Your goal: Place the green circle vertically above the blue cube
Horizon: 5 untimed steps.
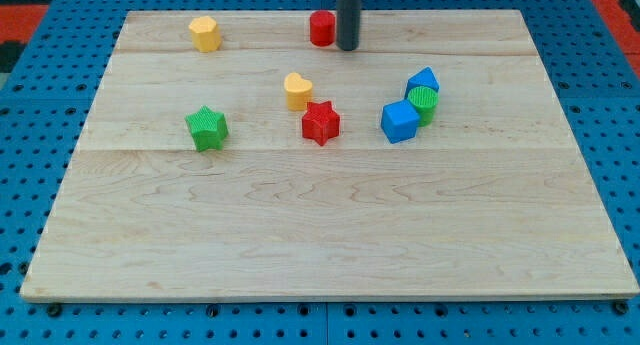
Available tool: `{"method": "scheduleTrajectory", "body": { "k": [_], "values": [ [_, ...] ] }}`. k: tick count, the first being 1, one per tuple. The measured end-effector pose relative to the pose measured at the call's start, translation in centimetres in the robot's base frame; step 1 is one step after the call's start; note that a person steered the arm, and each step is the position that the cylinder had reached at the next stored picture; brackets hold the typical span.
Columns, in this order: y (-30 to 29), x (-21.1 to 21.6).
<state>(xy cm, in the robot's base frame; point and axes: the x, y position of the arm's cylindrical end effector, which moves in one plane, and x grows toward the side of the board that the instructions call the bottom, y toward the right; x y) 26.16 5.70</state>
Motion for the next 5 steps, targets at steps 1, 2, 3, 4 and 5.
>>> {"method": "scheduleTrajectory", "body": {
  "k": [1, 2, 3, 4, 5],
  "values": [
    [5.9, 2.7],
    [9.4, 2.6],
    [14.6, 6.2],
    [15.1, 11.9],
    [12.7, 14.1]
  ]
}}
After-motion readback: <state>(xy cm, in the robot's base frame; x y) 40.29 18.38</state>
